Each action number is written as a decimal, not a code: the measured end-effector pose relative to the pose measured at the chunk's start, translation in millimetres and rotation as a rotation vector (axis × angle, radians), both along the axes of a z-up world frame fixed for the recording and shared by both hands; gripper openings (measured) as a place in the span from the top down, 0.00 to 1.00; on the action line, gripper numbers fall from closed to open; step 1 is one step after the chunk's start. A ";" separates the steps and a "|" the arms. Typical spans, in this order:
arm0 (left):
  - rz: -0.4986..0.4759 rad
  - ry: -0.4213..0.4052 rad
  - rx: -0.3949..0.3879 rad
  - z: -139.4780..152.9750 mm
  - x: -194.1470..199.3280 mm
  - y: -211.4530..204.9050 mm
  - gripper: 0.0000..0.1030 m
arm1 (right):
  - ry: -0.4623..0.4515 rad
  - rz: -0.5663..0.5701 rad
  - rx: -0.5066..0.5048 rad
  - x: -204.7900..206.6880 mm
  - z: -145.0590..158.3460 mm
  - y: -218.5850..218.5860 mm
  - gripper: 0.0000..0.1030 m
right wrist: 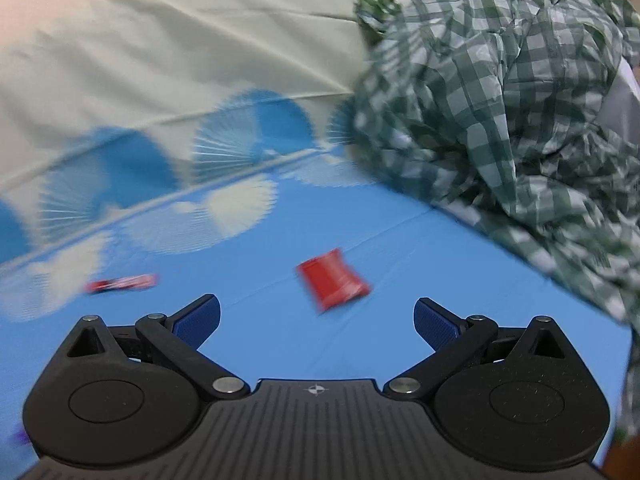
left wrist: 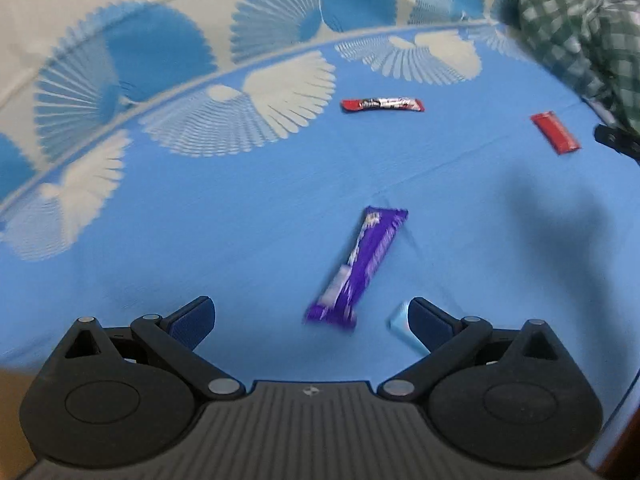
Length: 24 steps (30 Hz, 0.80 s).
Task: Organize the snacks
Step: 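Grasp the purple candy bar with the left tool while the right tool grasps the red packet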
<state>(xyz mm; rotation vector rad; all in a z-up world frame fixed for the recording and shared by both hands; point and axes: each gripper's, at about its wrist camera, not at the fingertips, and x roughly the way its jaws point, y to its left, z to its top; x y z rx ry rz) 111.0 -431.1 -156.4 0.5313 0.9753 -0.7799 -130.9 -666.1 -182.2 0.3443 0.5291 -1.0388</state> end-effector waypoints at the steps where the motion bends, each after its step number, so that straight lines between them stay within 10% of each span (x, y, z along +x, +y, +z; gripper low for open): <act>1: -0.006 0.026 -0.002 -12.4 8.8 -10.2 0.00 | 0.012 -0.006 0.026 11.5 -13.8 -18.7 0.01; 7: -0.041 0.105 0.027 -60.5 48.2 -51.8 0.00 | 0.111 0.003 0.132 58.7 -79.6 -85.9 0.01; 15: -0.064 0.045 0.031 -71.9 52.4 -58.4 0.00 | 0.104 0.031 0.041 65.6 -86.5 -83.0 0.01; 16: -0.048 0.045 0.026 -70.1 52.6 -56.2 0.08 | 0.110 0.037 0.039 65.0 -84.8 -80.7 0.02; 18: -0.013 0.017 0.012 -59.5 49.2 -47.6 0.38 | 0.107 0.078 0.007 64.8 -79.3 -74.3 0.43; 19: -0.020 0.023 0.008 -53.9 48.4 -44.7 0.74 | 0.124 0.100 -0.009 66.8 -77.9 -69.2 0.54; 20: -0.026 0.057 -0.003 -50.1 50.3 -40.6 0.85 | 0.141 0.108 -0.008 68.1 -76.8 -65.6 0.55; 24: 0.027 0.104 -0.030 -36.0 49.1 -19.4 0.86 | 0.145 0.101 0.040 62.7 -69.8 -48.4 0.58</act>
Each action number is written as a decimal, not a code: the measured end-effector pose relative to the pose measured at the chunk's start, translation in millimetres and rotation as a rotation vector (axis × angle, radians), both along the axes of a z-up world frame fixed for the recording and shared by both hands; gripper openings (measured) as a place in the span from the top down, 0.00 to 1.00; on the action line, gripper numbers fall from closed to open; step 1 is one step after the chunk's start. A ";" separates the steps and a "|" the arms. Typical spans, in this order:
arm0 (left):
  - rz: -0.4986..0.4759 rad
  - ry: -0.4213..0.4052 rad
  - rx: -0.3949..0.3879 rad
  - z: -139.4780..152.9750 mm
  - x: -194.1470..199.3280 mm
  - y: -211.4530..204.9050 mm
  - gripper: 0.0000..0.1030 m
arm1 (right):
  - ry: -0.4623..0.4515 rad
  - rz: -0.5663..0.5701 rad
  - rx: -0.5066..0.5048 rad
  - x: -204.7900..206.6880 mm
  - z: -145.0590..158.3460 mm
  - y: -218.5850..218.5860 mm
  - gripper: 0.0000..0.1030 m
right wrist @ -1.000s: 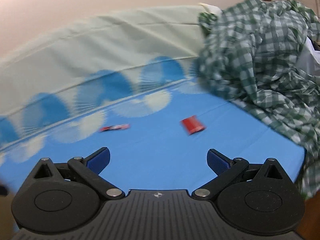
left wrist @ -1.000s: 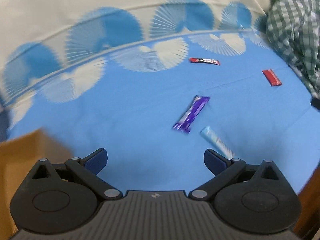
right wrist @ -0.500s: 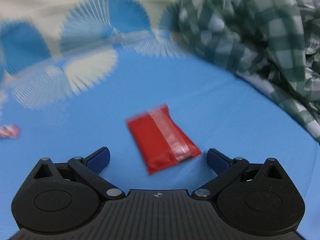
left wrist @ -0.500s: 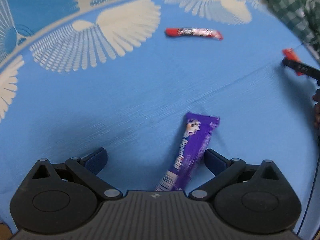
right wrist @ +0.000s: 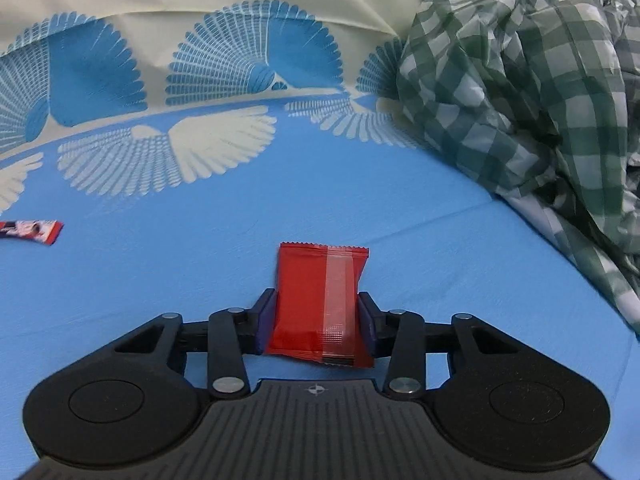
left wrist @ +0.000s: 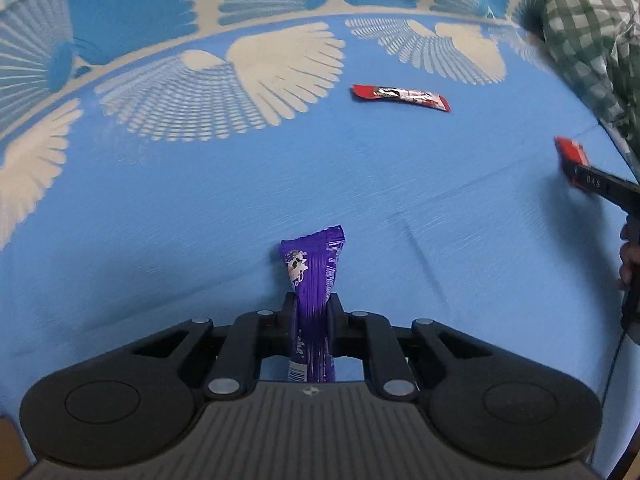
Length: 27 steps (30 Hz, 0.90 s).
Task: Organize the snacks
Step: 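Grasp the purple candy bar with the left tool while the right tool grasps the red packet, then carry the purple candy bar and red packet toward the box with both tools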
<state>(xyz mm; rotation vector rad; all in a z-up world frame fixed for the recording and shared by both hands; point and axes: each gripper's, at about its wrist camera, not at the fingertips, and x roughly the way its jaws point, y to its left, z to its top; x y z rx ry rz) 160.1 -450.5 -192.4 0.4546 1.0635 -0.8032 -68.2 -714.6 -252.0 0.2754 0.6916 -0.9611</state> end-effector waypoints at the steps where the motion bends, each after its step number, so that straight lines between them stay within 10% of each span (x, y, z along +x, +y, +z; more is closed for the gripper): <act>1: 0.003 -0.012 0.003 5.2 -3.6 6.7 0.86 | -0.014 -0.002 0.021 -3.1 3.8 6.5 0.58; 17: 0.131 -0.072 -0.145 161.3 -112.4 204.6 0.86 | -0.355 0.283 0.150 -61.6 158.0 239.4 0.58; 27: 0.290 -0.213 -0.034 211.2 -198.7 374.5 0.86 | -0.420 0.533 0.221 -111.7 233.1 446.9 0.58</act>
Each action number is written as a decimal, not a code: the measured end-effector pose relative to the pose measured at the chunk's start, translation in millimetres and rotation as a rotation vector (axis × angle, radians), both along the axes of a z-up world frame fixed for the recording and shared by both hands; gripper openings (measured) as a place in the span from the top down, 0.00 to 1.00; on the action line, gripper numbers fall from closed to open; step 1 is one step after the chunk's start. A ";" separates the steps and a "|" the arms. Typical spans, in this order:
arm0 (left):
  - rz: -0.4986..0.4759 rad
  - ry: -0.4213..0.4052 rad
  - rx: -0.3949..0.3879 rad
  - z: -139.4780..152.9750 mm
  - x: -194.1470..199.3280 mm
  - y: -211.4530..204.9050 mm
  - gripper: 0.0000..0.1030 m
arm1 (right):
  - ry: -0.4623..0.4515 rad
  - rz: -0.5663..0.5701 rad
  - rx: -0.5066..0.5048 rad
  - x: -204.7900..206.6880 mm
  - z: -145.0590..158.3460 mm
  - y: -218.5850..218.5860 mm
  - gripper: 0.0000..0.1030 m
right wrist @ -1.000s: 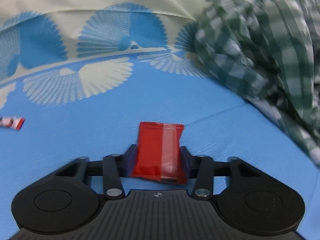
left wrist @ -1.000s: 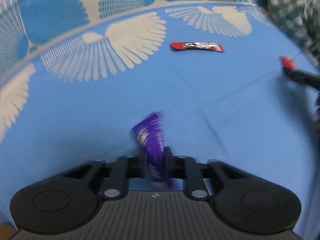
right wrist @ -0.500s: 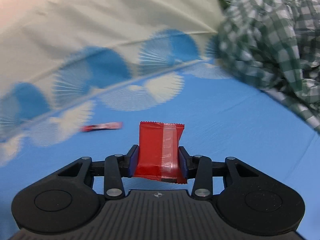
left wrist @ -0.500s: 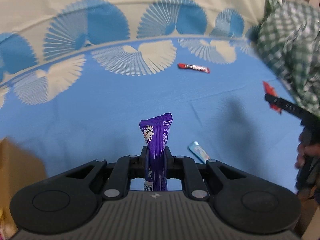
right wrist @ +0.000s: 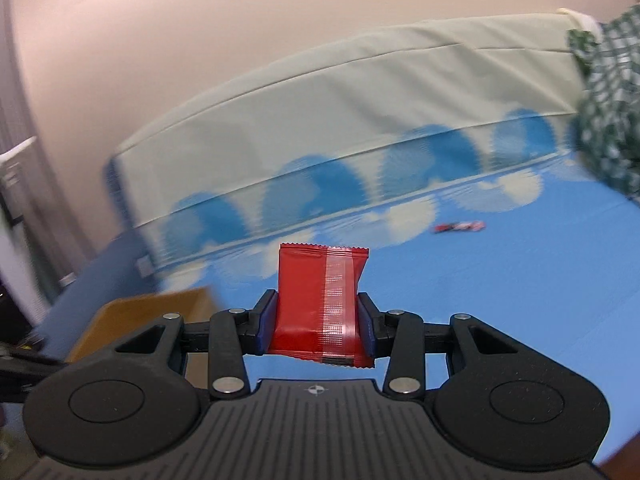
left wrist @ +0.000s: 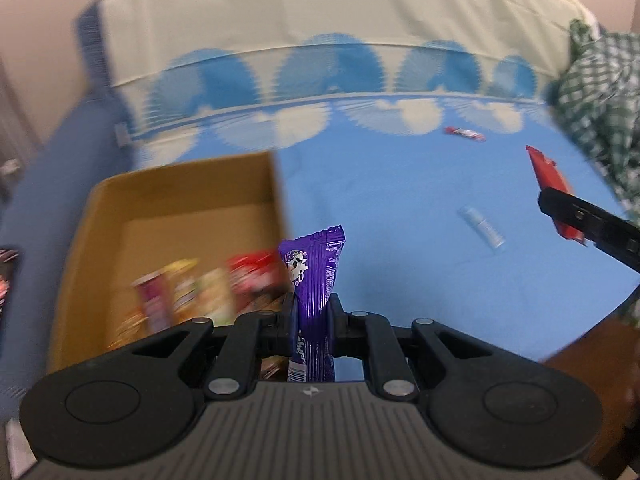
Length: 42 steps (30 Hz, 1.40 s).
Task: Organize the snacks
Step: 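Carry the purple candy bar and red packet toward the box with both tools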
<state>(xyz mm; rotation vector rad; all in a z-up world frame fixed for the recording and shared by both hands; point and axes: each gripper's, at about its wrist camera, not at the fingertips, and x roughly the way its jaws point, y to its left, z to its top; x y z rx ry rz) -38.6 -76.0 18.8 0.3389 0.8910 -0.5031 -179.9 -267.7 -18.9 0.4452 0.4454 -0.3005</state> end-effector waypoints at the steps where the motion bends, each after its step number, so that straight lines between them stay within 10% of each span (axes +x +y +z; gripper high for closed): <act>1: 0.018 -0.011 0.013 1.7 -8.8 16.2 0.86 | -0.005 0.013 0.017 -5.8 3.6 18.7 0.58; 16: 0.180 -0.016 -0.027 12.4 -90.9 173.4 0.86 | 0.045 0.309 -0.054 -59.8 30.6 208.2 0.58; 42: 0.223 0.025 -0.100 10.1 -93.1 204.2 0.86 | 0.090 0.371 -0.152 -53.9 41.6 241.1 0.58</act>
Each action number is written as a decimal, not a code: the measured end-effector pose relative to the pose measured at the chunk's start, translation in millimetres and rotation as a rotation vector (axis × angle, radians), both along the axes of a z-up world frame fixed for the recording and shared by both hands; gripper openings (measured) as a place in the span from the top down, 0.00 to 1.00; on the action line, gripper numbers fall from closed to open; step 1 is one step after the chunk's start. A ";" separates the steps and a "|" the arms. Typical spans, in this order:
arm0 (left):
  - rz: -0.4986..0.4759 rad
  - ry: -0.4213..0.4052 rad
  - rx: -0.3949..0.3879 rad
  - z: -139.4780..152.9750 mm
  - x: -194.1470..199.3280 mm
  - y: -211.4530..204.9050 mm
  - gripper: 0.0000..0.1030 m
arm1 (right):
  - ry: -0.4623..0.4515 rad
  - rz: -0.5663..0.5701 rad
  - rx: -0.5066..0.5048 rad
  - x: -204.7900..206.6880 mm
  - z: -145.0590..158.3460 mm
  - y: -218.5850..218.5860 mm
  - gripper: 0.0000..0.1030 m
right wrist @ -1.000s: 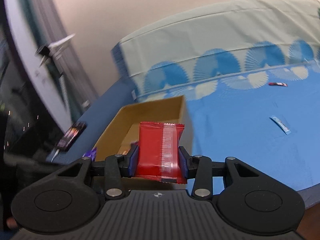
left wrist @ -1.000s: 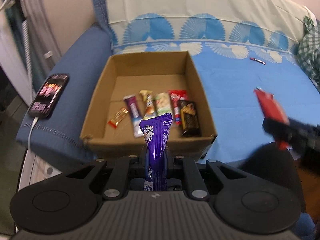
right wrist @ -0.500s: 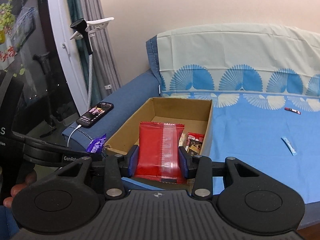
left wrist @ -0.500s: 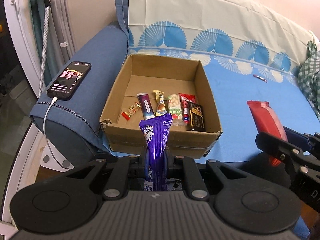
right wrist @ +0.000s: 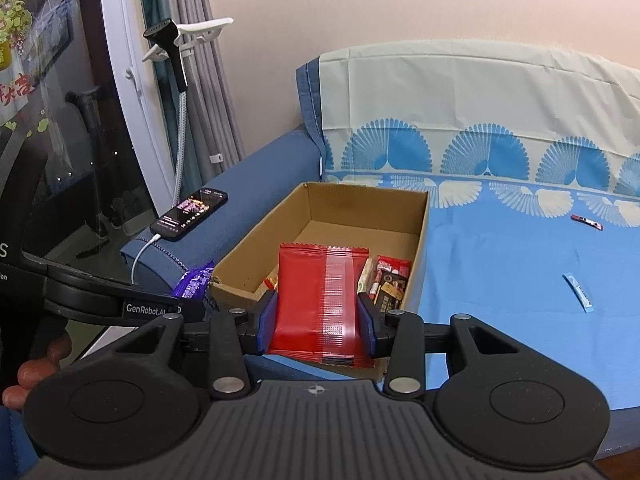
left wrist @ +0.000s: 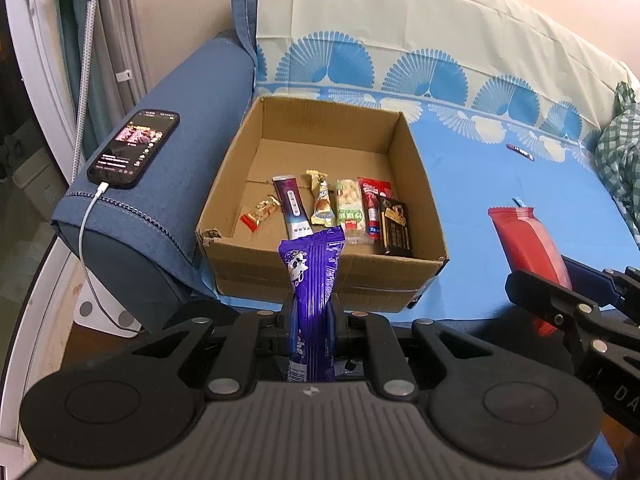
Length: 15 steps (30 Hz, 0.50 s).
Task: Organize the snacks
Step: 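Carry the purple candy bar and red packet toward the box with both tools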
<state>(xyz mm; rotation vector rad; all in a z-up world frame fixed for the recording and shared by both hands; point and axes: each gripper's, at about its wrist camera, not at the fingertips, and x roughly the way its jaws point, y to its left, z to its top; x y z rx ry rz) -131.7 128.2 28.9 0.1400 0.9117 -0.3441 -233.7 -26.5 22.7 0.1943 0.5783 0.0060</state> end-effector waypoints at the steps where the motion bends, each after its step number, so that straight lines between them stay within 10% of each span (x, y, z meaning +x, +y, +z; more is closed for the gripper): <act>1: 0.000 0.006 0.001 -1.7 2.1 -0.5 0.86 | 0.006 0.000 0.001 1.9 -1.0 -0.5 0.58; 15: 0.010 0.064 0.026 -18.8 52.2 -2.0 0.86 | 0.082 0.008 -0.019 46.1 -17.2 -6.2 0.58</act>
